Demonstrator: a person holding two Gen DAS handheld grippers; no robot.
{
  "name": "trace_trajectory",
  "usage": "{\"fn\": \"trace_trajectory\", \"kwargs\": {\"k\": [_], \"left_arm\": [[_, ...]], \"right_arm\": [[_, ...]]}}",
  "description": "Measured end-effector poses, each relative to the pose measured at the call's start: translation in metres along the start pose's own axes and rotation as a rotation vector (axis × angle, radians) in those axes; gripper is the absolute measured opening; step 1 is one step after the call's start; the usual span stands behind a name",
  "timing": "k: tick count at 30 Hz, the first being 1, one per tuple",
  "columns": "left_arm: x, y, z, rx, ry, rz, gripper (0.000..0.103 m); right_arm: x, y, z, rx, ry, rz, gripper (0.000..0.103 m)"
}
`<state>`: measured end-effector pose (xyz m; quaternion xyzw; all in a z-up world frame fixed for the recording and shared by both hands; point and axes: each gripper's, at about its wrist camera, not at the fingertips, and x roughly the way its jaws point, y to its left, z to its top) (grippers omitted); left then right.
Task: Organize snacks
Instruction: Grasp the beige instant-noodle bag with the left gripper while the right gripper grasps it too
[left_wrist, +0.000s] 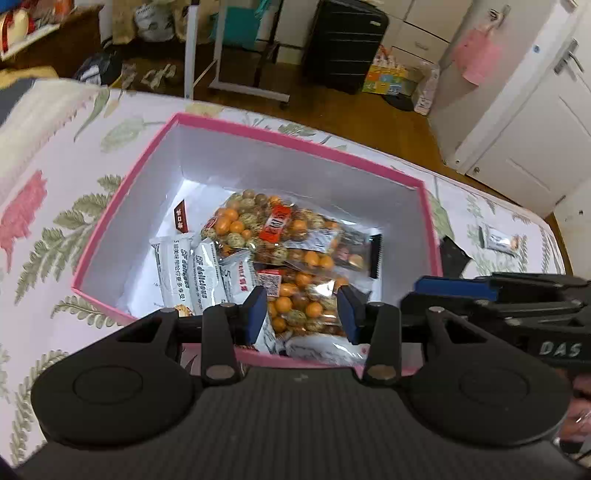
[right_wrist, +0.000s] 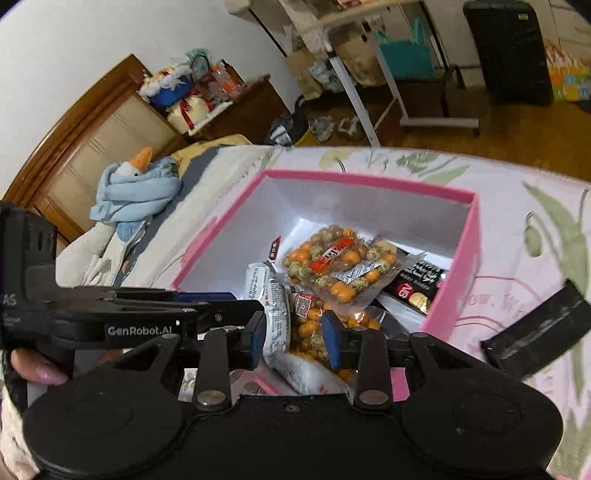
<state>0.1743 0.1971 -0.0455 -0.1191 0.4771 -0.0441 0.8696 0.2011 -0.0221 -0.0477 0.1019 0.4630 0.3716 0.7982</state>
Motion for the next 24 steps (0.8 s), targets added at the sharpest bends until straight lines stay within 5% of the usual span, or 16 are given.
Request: {"fn": "trace_trajectory", "kwargs": {"k": [8, 13, 24], "left_arm": [[-0.042, -0.055, -0.014, 0.180, 0.014, -0.009, 0.043], [-0.053, -0.100, -0.025, 0.259, 0.024, -0.081, 0.047], [0.012, -0.221, -0.071, 0.357, 0.154, -0.309, 0.053]], "right_arm": [[-0.082, -0.005, -0.027, -0.082, -0.014, -0.075, 0.040], [-0.140, -0.030, -0.056, -0.075, -0.064, -0.184, 0.049], [-0.225, -0.139, -0.117, 0.114, -0.127, -0.421, 0.057]]}}
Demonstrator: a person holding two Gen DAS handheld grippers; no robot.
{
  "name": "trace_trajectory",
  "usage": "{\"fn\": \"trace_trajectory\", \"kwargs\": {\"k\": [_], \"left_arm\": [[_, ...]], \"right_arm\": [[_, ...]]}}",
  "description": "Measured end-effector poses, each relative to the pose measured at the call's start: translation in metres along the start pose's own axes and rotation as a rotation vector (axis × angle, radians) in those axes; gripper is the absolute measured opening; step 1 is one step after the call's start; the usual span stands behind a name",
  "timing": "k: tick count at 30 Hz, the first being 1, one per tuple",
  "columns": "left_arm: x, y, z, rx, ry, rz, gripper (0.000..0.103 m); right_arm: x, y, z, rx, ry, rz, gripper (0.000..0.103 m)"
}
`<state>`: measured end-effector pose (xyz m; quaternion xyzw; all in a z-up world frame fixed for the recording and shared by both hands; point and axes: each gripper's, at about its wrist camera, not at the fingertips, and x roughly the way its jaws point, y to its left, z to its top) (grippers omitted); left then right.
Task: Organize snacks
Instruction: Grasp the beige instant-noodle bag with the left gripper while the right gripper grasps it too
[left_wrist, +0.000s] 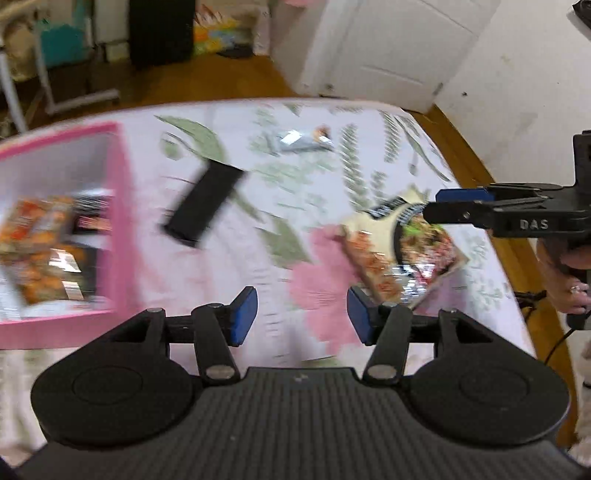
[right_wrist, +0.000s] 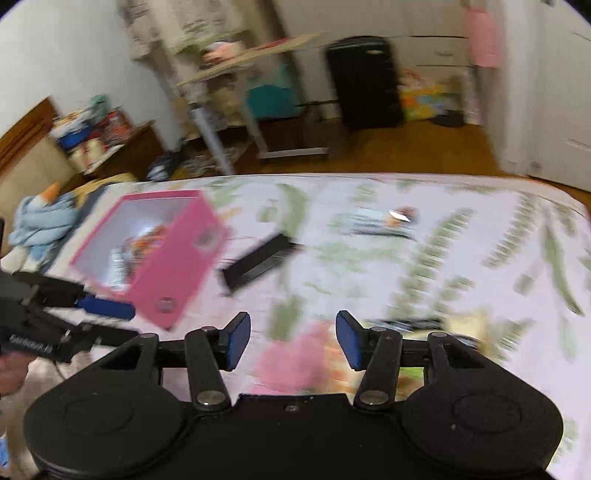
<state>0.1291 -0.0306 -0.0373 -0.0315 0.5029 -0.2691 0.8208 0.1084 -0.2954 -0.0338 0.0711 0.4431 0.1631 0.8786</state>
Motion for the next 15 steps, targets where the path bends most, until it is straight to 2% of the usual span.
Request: {"fn": "trace_trajectory", "kwargs": {"k": [5, 8, 10, 12, 15], "left_arm": [[0.062, -0.034, 0.002, -0.024, 0.033, -0.081, 0.053], [0.096, -0.047, 0.003, -0.037, 0.073, -0.092, 0.053], [0.117, -0.053, 0.003, -0.049, 0.093, -0.093, 0.053], [0.134, -0.056, 0.001, -0.075, 0.077, -0.117, 0.053], [0.153, -0.058, -0.002, -0.090, 0.087, -0.143, 0.053]], "right_arm": [[0.014, -0.065, -0.018, 0.080, 0.014, -0.120, 0.058], [0.025, -0.097, -0.027, 0.143, 0.056, -0.160, 0.058], [0.032, -0.112, -0.036, 0.196, 0.087, -0.158, 0.058], [0.035, -0.123, -0.044, 0.230, 0.091, -0.130, 0.058], [0.036, -0.132, -0.051, 0.290, 0.084, -0.049, 0.059]]}}
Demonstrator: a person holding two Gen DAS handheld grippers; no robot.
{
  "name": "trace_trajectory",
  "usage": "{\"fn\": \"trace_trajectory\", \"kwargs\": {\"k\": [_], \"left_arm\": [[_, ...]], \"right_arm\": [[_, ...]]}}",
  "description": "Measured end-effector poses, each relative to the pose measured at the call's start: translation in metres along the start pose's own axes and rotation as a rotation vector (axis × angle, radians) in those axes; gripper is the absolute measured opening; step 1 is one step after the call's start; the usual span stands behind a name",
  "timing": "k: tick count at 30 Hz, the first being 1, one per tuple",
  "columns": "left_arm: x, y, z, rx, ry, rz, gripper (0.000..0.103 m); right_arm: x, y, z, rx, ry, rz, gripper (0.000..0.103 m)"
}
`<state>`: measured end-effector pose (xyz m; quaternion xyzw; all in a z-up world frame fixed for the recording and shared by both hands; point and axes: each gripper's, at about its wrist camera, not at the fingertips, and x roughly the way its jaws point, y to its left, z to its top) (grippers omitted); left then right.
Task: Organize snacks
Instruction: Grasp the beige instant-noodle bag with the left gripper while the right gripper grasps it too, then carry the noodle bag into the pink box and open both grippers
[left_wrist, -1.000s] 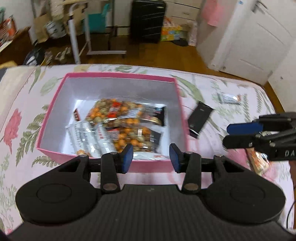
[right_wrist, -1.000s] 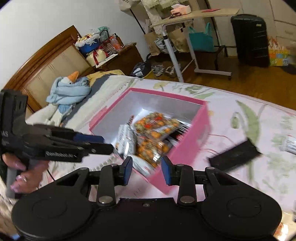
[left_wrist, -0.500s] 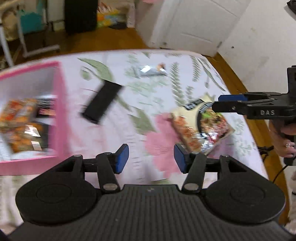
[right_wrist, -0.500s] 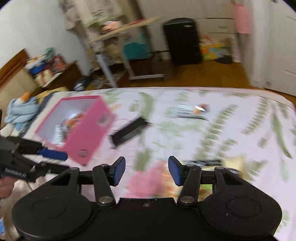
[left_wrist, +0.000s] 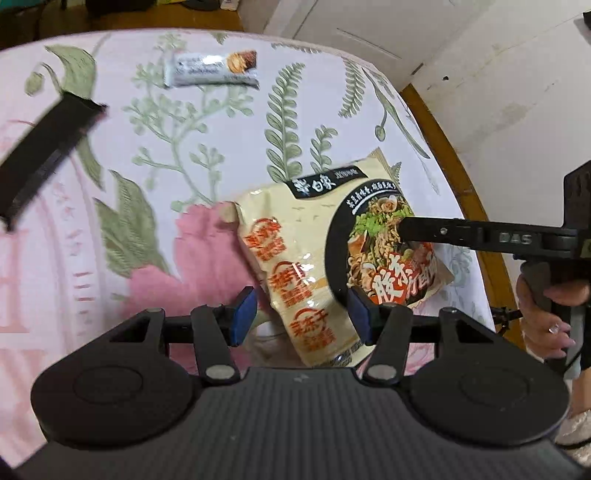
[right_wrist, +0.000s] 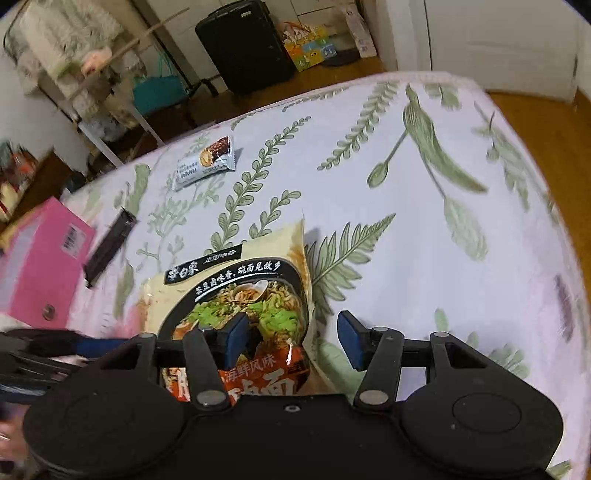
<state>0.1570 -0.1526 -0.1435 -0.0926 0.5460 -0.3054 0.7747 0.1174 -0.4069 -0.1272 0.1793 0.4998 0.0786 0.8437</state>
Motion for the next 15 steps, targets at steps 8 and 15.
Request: {"fn": "trace_trajectory", "kwargs": {"k": [8, 15], "left_arm": [[0.008, 0.002, -0.001, -0.049, 0.023, -0.099, 0.046], [-0.015, 0.001, -0.014, -0.010, 0.080, -0.072, 0.046]], "right_arm": [[0.014, 0.018, -0.002, -0.058, 0.091, 0.024, 0.066], [-0.001, 0.055, -0.013, -0.103, 0.151, 0.004, 0.065]]}}
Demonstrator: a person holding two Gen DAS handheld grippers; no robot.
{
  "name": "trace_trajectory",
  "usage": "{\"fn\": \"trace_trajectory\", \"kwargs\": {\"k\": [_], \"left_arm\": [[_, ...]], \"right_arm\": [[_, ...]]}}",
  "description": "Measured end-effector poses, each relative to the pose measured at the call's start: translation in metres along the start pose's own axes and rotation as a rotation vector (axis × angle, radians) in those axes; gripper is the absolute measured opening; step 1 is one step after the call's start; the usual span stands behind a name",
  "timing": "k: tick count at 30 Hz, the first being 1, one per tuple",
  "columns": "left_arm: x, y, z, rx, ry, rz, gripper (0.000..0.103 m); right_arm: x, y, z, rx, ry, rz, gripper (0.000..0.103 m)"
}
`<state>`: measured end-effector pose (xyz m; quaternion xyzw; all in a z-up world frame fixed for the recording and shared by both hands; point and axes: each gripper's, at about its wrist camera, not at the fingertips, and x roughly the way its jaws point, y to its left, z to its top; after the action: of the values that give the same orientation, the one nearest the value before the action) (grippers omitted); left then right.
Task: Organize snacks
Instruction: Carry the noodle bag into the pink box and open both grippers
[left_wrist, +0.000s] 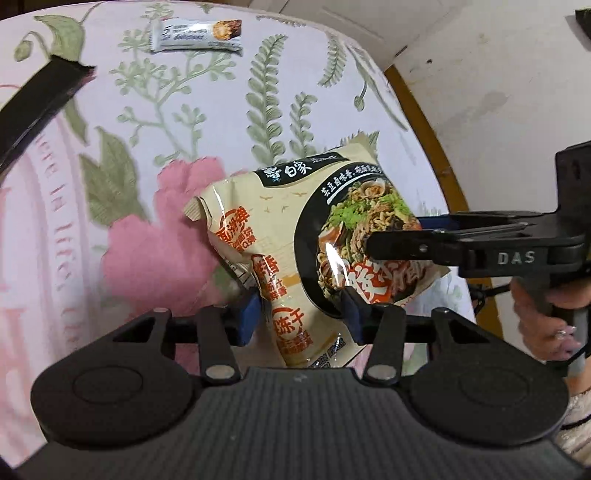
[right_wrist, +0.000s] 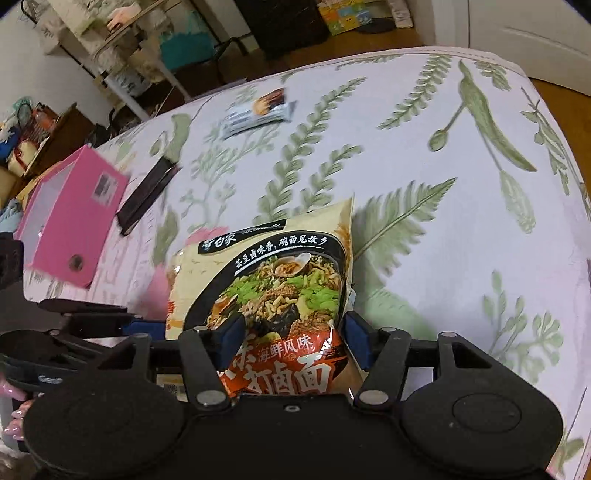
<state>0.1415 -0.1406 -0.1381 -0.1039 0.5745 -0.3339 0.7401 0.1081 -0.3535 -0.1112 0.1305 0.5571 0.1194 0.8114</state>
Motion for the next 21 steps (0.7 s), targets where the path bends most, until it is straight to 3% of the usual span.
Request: {"fn": "trace_trajectory", "kwargs": {"k": [6, 13, 21], "left_arm": [[-0.044, 0.008, -0.021, -0.016, -0.016, 0.046, 0.046], [-0.107, 0.039, -0.059, -0.068, -0.098, 0.064, 0.046], [-0.177, 0.050, -0.079, -0.013, -0.220, 0.191, 0.046]], "right_arm": [[-0.004, 0.038, -0.010, -0.024, 0.026, 0.041, 0.065], [-0.004, 0.089, -0.019, -0.107, 0.069, 0.143, 0.066], [-0.010, 0.150, -0.011, -0.173, 0.075, 0.265, 0.065]]}}
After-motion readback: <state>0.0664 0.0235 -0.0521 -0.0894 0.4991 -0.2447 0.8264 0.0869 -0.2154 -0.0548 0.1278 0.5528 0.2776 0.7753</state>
